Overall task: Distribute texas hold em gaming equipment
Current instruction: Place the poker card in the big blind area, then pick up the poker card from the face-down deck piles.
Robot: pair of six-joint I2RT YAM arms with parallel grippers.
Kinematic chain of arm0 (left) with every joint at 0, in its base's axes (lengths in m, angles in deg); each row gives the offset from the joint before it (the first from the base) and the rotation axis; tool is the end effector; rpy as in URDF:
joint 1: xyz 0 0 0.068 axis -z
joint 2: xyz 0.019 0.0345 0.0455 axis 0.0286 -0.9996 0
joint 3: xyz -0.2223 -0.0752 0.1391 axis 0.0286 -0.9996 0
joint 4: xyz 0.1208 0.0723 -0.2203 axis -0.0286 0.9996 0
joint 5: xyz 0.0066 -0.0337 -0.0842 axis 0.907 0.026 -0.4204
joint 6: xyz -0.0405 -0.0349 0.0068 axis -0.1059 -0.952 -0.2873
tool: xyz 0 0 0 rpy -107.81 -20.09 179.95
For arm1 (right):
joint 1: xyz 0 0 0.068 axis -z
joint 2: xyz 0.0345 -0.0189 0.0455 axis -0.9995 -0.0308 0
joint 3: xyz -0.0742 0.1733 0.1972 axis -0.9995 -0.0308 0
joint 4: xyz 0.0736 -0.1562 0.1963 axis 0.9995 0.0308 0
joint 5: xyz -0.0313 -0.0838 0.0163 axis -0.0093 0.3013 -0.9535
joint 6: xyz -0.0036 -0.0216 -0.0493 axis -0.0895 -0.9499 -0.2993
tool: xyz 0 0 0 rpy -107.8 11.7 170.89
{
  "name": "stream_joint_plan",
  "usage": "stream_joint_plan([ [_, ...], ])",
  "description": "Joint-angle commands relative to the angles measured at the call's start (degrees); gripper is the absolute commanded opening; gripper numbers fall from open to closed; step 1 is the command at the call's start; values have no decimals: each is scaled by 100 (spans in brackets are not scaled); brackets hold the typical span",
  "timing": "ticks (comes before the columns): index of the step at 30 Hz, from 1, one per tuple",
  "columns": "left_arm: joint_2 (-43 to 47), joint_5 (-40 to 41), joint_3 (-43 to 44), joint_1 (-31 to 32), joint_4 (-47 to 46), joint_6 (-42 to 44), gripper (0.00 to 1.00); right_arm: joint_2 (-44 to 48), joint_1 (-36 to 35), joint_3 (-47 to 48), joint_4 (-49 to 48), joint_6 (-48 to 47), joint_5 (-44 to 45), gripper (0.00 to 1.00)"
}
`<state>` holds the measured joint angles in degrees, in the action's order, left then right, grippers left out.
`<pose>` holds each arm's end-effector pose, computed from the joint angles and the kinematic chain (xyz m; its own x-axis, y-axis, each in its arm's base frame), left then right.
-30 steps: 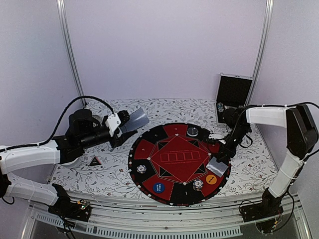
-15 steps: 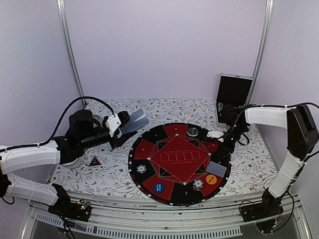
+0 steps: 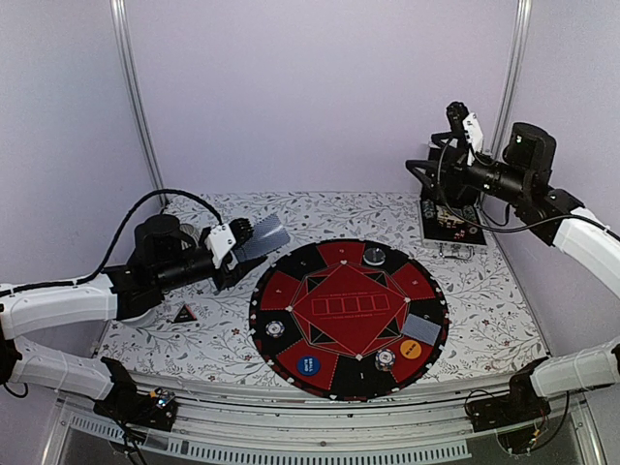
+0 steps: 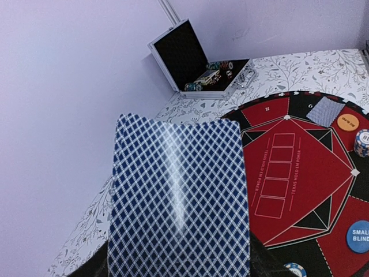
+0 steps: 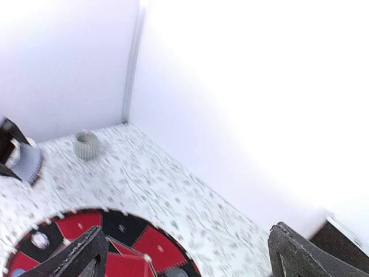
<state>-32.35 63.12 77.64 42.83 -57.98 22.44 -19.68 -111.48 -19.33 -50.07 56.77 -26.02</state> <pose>0.1884 -0.1717 0.2614 0.2160 0.4171 -0.8828 0.7436 0.5157 0.4255 0.2478 0.1191 0.3989 0.1187 -0.2804 -0.9525 -0.6705 0.6849 -0.2852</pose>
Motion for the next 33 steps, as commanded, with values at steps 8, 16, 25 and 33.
stream_joint_plan([
  [8,95,-8,-74,11,-211,183,57,-2170,-1506,1417,-256,2928,-1058,100],
  [16,70,25,-101,36,-240,236,57,-3731,-2273,2681,539,2830,-1476,99],
  [25,68,-19,-103,47,-247,226,57,-4509,-2431,3081,688,2902,-1092,99],
  [33,93,-2,-130,46,-282,234,57,-4590,-2430,3322,1246,2533,-721,99],
])
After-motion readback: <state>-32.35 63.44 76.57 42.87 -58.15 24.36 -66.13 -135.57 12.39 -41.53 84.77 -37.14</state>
